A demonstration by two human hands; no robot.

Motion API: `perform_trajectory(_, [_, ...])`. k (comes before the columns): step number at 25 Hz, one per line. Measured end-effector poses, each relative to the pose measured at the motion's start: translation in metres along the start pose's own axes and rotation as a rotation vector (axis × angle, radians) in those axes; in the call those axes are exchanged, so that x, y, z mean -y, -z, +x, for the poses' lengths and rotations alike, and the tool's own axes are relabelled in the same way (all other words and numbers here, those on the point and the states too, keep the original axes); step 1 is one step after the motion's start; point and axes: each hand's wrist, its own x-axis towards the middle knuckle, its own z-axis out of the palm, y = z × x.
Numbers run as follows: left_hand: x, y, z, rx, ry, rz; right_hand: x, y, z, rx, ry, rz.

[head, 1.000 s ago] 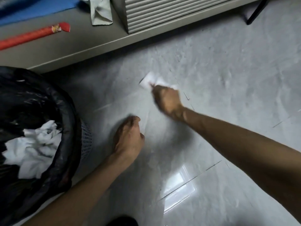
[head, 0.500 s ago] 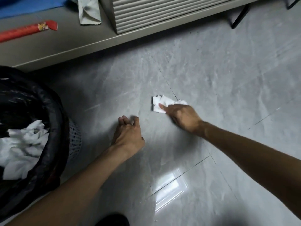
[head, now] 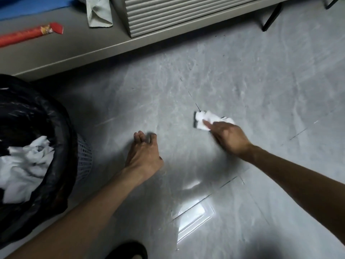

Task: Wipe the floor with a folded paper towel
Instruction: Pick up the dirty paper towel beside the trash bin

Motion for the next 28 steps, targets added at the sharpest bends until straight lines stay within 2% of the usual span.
perform_trajectory(2, [0.0, -0.003, -0.005, -0.064, -0.031, -0.002, -0.048, 0.009, -0.006, -0.113, -0.645, 0.028])
perform_trajectory(3, [0.002, -0.004, -0.007, -0.113, -0.047, -0.008, -0.057, 0.013, 0.003, -0.144, -0.91, 0.041])
perform_trajectory(4, [0.002, -0.004, -0.008, -0.17, -0.054, -0.04, -0.053, 0.015, 0.02, -0.165, -1.078, 0.025])
perform_trajectory(5, [0.004, -0.003, -0.008, -0.236, -0.04, -0.101, -0.039, 0.014, 0.043, -0.197, -1.109, 0.005])
perform_trajectory(6, [0.007, -0.002, -0.009, -0.304, -0.009, -0.182, -0.016, 0.011, 0.066, -0.229, -1.032, -0.004])
perform_trajectory(8, [0.014, 0.002, -0.009, -0.427, 0.072, -0.352, 0.048, -0.01, 0.097, -0.236, -0.685, 0.05])
perform_trajectory(11, [0.023, 0.006, -0.013, -0.491, 0.223, -0.53, 0.171, -0.041, 0.076, -0.104, 0.131, 0.146])
perform_trajectory(13, [0.025, 0.009, -0.015, -0.508, 0.267, -0.596, 0.202, -0.043, 0.04, -0.004, 0.568, 0.252])
perform_trajectory(14, [0.027, 0.01, -0.017, -0.507, 0.264, -0.612, 0.197, -0.039, 0.027, 0.085, 0.704, 0.231])
perform_trajectory(16, [0.032, 0.009, -0.021, -0.454, 0.233, -0.581, 0.166, -0.032, 0.007, 0.239, 0.816, 0.126])
perform_trajectory(17, [0.036, 0.005, -0.024, -0.404, 0.222, -0.542, 0.148, -0.031, -0.001, 0.284, 0.792, 0.134])
perform_trajectory(18, [0.038, 0.001, -0.027, -0.339, 0.206, -0.501, 0.134, -0.027, -0.008, 0.299, 0.681, 0.215])
perform_trajectory(19, [0.037, -0.003, -0.032, -0.264, 0.183, -0.486, 0.125, -0.019, -0.013, 0.292, 0.46, 0.401])
perform_trajectory(21, [0.028, -0.007, -0.04, -0.128, 0.132, -0.592, 0.116, -0.002, -0.015, 0.257, -0.237, 1.014])
perform_trajectory(22, [0.02, -0.006, -0.043, -0.073, 0.125, -0.731, 0.112, 0.01, -0.015, 0.168, -0.503, 1.321])
perform_trajectory(23, [0.01, -0.001, -0.045, -0.008, 0.13, -0.92, 0.108, 0.022, -0.015, 0.096, -0.656, 1.589])
perform_trajectory(25, [-0.009, 0.014, -0.047, 0.176, 0.135, -1.32, 0.109, 0.044, -0.015, 0.035, -0.699, 2.005])
perform_trajectory(26, [-0.019, 0.022, -0.046, 0.29, 0.12, -1.455, 0.11, 0.053, -0.018, 0.032, -0.662, 2.116])
perform_trajectory(28, [-0.036, 0.04, -0.043, 0.437, 0.032, -1.562, 0.115, 0.07, -0.023, 0.069, -0.587, 2.175])
